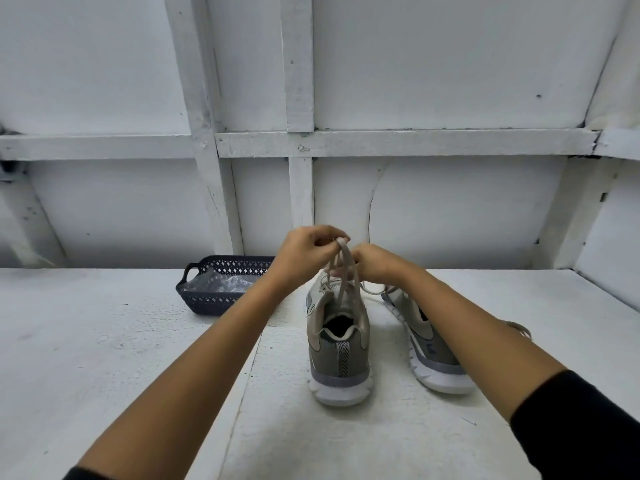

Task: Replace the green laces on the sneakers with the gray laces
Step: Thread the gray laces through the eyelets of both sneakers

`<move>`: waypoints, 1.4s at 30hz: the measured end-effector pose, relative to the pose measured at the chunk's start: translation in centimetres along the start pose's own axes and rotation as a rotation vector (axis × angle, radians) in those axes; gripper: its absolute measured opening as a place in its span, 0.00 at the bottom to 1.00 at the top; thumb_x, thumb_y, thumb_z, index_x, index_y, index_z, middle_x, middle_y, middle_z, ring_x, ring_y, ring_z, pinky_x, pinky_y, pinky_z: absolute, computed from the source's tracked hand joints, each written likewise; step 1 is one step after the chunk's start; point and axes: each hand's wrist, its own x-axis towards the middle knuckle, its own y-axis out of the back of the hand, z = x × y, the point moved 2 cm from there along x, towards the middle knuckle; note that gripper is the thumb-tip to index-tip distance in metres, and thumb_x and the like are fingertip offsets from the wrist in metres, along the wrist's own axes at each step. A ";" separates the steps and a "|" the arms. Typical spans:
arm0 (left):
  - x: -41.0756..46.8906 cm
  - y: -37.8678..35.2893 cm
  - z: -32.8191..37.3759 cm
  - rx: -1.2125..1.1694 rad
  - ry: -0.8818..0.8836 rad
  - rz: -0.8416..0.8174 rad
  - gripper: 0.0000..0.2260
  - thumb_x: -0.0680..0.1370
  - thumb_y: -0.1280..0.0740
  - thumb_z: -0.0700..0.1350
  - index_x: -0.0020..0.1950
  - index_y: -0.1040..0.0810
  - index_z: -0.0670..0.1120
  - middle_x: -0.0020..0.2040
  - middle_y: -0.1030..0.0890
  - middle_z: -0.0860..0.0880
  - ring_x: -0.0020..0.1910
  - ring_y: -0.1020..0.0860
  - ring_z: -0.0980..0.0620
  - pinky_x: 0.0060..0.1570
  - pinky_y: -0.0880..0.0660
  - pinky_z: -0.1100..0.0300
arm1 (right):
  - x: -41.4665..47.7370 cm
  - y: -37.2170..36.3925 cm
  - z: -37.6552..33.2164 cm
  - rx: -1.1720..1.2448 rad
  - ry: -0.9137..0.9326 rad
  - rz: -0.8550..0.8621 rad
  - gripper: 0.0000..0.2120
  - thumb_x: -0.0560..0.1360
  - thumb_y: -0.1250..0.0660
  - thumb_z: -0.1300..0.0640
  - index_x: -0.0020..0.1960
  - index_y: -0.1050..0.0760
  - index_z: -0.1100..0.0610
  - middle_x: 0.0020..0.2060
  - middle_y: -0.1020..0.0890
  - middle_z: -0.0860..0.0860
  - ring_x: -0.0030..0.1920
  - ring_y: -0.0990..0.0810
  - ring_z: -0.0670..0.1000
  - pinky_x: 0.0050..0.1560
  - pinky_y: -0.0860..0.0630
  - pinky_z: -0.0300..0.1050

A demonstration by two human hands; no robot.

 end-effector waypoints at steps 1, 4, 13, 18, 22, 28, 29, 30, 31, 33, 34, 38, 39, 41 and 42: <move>-0.4 -0.2 -0.1 -0.018 -0.011 0.021 0.06 0.76 0.33 0.40 0.50 0.17 0.46 0.41 0.17 0.48 0.42 0.20 0.52 0.44 0.24 0.59 | 0.2 -0.2 0.2 0.030 -0.005 0.044 0.07 0.73 0.29 0.49 0.45 0.17 0.52 0.43 0.15 0.50 0.47 0.20 0.45 0.51 0.24 0.43; -2.0 -1.4 -1.9 -0.038 0.012 0.126 0.07 0.76 0.33 0.41 0.54 0.20 0.47 0.47 0.21 0.46 0.45 0.24 0.54 0.47 0.26 0.58 | 0.2 -0.8 0.5 0.130 0.029 0.110 0.07 0.77 0.34 0.53 0.45 0.19 0.54 0.38 0.18 0.54 0.38 0.23 0.47 0.44 0.26 0.44; -4.4 -5.8 -6.2 -0.121 0.464 -0.249 0.15 0.79 0.37 0.47 0.65 0.30 0.46 0.59 0.22 0.47 0.57 0.24 0.51 0.53 0.27 0.62 | 0.8 -1.2 -0.4 0.434 -0.011 0.239 0.11 0.79 0.41 0.65 0.43 0.22 0.64 0.33 0.21 0.53 0.34 0.23 0.48 0.34 0.25 0.33; -4.0 -6.4 -7.1 0.036 0.535 -0.286 0.23 0.80 0.47 0.59 0.60 0.22 0.44 0.60 0.21 0.43 0.57 0.24 0.46 0.60 0.29 0.55 | 1.1 0.3 -1.8 0.530 0.050 0.309 0.10 0.79 0.41 0.66 0.51 0.23 0.71 0.32 0.22 0.53 0.28 0.22 0.40 0.38 0.23 0.35; -4.0 -6.5 -7.0 0.066 0.509 -0.283 0.29 0.82 0.55 0.57 0.57 0.22 0.39 0.59 0.22 0.37 0.59 0.25 0.42 0.58 0.31 0.55 | 0.8 2.2 -4.4 0.636 0.190 0.364 0.10 0.79 0.41 0.68 0.44 0.22 0.64 0.35 0.21 0.54 0.32 0.21 0.44 0.43 0.20 0.40; -4.0 -6.5 -7.3 0.044 0.499 -0.270 0.28 0.84 0.57 0.51 0.53 0.29 0.30 0.59 0.26 0.29 0.61 0.28 0.36 0.59 0.32 0.53 | 0.1 4.4 -9.4 0.747 0.381 0.390 0.11 0.80 0.40 0.64 0.42 0.22 0.62 0.33 0.22 0.54 0.32 0.22 0.46 0.40 0.22 0.38; -4.0 -6.6 -7.3 0.054 0.490 -0.280 0.27 0.84 0.57 0.51 0.52 0.28 0.30 0.59 0.26 0.29 0.60 0.28 0.36 0.59 0.32 0.53 | 0.1 4.5 -9.9 0.731 0.398 0.384 0.11 0.79 0.40 0.64 0.42 0.22 0.63 0.33 0.22 0.54 0.32 0.22 0.46 0.39 0.22 0.39; -4.0 -6.6 -7.3 0.062 0.494 -0.289 0.27 0.84 0.57 0.50 0.52 0.27 0.32 0.59 0.25 0.31 0.60 0.27 0.37 0.58 0.32 0.54 | 0.0 4.5 -10.1 0.714 0.405 0.377 0.10 0.79 0.40 0.64 0.43 0.22 0.63 0.33 0.22 0.54 0.32 0.22 0.46 0.39 0.21 0.39; -4.0 -6.5 -7.4 0.066 0.496 -0.293 0.27 0.84 0.57 0.50 0.53 0.24 0.34 0.60 0.24 0.33 0.59 0.26 0.39 0.57 0.32 0.55 | 0.0 4.5 -10.1 0.707 0.404 0.373 0.10 0.79 0.40 0.64 0.43 0.22 0.64 0.33 0.22 0.54 0.32 0.22 0.45 0.39 0.21 0.39; -3.7 -5.8 -7.3 0.078 0.491 -0.314 0.23 0.84 0.53 0.50 0.54 0.23 0.39 0.60 0.24 0.37 0.59 0.26 0.42 0.56 0.32 0.57 | -0.2 4.4 -10.0 0.715 0.385 0.369 0.09 0.79 0.40 0.65 0.46 0.22 0.66 0.33 0.22 0.55 0.32 0.22 0.45 0.39 0.21 0.39; -3.4 -5.4 -7.4 0.085 0.481 -0.309 0.20 0.83 0.50 0.50 0.56 0.24 0.38 0.60 0.23 0.39 0.58 0.25 0.43 0.58 0.30 0.57 | -0.2 4.4 -9.9 0.715 0.375 0.365 0.09 0.79 0.41 0.65 0.46 0.23 0.66 0.34 0.22 0.55 0.32 0.22 0.45 0.40 0.21 0.39; -1.3 -2.3 -7.2 -0.011 0.385 -0.155 0.20 0.79 0.38 0.51 0.69 0.32 0.45 0.52 0.21 0.45 0.48 0.24 0.50 0.52 0.24 0.56 | -0.9 4.6 -10.1 0.655 0.361 0.288 0.09 0.79 0.40 0.65 0.48 0.22 0.66 0.35 0.21 0.55 0.34 0.22 0.47 0.41 0.21 0.39; -0.7 -1.5 -6.5 -0.043 0.319 -0.133 0.22 0.78 0.35 0.51 0.70 0.33 0.47 0.46 0.22 0.46 0.44 0.25 0.52 0.46 0.25 0.60 | -1.0 4.5 -10.2 0.639 0.359 0.254 0.09 0.79 0.40 0.64 0.49 0.22 0.66 0.35 0.21 0.55 0.34 0.22 0.47 0.41 0.21 0.39; 0.4 -0.1 -4.9 -0.123 0.215 -0.123 0.20 0.76 0.33 0.49 0.68 0.29 0.48 0.39 0.24 0.47 0.37 0.27 0.55 0.38 0.29 0.64 | -1.4 4.2 -10.4 0.594 0.362 0.183 0.09 0.79 0.39 0.63 0.50 0.22 0.66 0.35 0.20 0.54 0.34 0.21 0.46 0.41 0.21 0.38; 0.8 0.3 -4.1 -0.171 0.179 -0.122 0.16 0.76 0.32 0.46 0.64 0.25 0.46 0.37 0.24 0.47 0.35 0.28 0.56 0.37 0.30 0.64 | -1.6 4.1 -10.5 0.561 0.368 0.133 0.08 0.79 0.38 0.63 0.51 0.21 0.65 0.36 0.19 0.54 0.35 0.20 0.46 0.41 0.21 0.38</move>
